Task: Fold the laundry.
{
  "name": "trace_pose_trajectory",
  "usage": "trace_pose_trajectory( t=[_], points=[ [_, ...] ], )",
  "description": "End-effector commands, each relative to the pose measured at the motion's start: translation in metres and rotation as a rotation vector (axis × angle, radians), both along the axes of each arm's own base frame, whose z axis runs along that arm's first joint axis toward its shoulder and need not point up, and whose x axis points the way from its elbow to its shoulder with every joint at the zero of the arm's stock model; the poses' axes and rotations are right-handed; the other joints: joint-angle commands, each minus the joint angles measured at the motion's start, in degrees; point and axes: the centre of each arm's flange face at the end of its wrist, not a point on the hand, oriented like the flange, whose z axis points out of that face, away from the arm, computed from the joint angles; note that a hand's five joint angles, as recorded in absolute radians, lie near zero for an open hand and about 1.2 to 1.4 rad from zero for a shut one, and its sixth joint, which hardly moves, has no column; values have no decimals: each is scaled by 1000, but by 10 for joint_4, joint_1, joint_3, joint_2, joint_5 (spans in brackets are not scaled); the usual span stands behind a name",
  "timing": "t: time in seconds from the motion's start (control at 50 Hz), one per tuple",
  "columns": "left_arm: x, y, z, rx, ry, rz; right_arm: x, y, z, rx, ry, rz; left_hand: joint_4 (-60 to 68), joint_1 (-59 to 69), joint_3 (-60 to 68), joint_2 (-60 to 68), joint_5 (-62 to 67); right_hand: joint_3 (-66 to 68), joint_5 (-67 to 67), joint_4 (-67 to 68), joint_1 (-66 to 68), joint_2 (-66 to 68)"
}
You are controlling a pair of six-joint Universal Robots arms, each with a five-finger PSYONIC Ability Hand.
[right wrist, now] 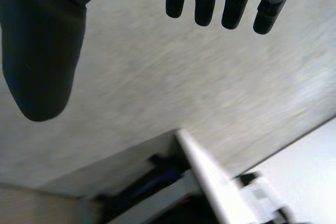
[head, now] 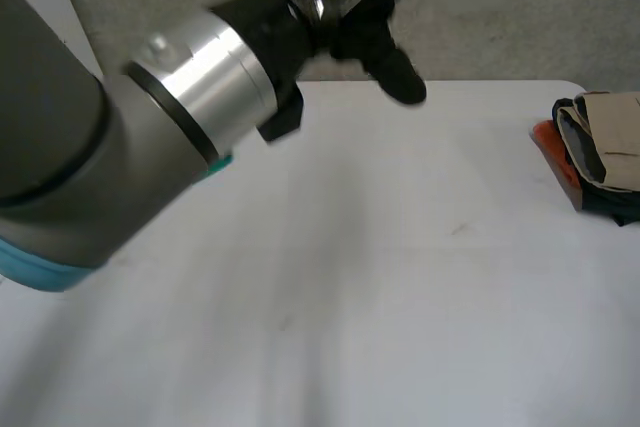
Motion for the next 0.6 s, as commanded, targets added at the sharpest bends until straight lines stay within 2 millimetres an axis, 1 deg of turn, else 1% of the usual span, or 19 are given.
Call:
trace_pose_trajectory(
  t=[0.02,0.04,0.1,0.12,0.14,0.18,0.2,0.24,0.26,0.32,0.34,0.36,0.38,0.42,0.44,0.48,0.5,0.52,0.6],
  points=[
    [34,-33,62,-92,161,254,111,-2,82,-372,23,308,16,10,9,14,17,-20,-25,-19,-39,-23],
    [42,-43,66,-93,166,297,145,5,89,-400,7,411,24,18,18,22,26,-20,-25,-19,-39,-23],
    [73,-77,69,-86,161,453,196,15,83,-386,-15,576,31,25,25,29,32,-20,-25,-19,-39,-23],
    [81,-85,69,-84,152,489,229,22,73,-355,-28,682,33,27,26,31,34,-20,-25,-19,-39,-23],
    [96,-100,65,-74,131,551,245,27,67,-335,-35,733,33,27,26,31,34,-20,-25,-19,-39,-23],
    [111,-115,60,-68,100,611,274,37,53,-287,-54,822,33,27,26,31,34,-20,-25,-19,-39,-23],
    [118,-124,56,-70,79,647,299,50,39,-238,-79,894,33,27,26,31,34,-20,-25,-19,-39,-23],
    [139,-153,35,-62,-15,748,321,62,20,-179,-104,956,28,22,21,26,29,-20,-25,-19,-39,-23],
    [146,-164,25,-57,-52,778,334,72,1,-117,-126,985,26,20,20,24,27,-20,-25,-19,-39,-23],
    [171,-204,-19,-24,-195,872,349,87,-29,-21,-139,1012,21,15,14,19,22,-20,-25,-19,-39,-23],
    [174,-210,-28,-14,-223,882,353,94,-49,39,-134,1018,19,14,13,17,21,-20,-25,-19,-39,-23],
    [178,-217,-39,-5,-252,893,355,98,-58,69,-129,1020,19,14,13,17,21,-20,-25,-19,-39,-23],
    [181,-231,-62,11,-301,905,356,101,-67,95,-123,1019,18,12,11,16,19,-20,-25,-19,-39,-23],
    [183,-246,-86,23,-334,910,357,108,-84,147,-112,1019,18,12,11,16,19,-20,-25,-19,-39,-23],
    [184,-259,-108,27,-354,912,360,116,-101,199,-100,1023,18,12,11,16,19,-20,-25,-19,-39,-23],
    [184,-270,-131,27,-372,902,363,123,-113,239,-90,1031,18,12,11,16,19,-20,-25,-19,-39,-23],
    [184,-276,-143,28,-380,891,367,131,-128,287,-83,1040,18,12,11,16,19,-20,-25,-19,-39,-23],
    [186,-285,-159,19,-387,877,367,134,-133,304,-82,1041,19,14,13,17,21,-20,-25,-19,-39,-23],
    [188,-305,-200,8,-391,848,366,143,-156,383,-89,1039,28,22,21,26,29,-20,-25,-19,-39,-23]
  ],
)
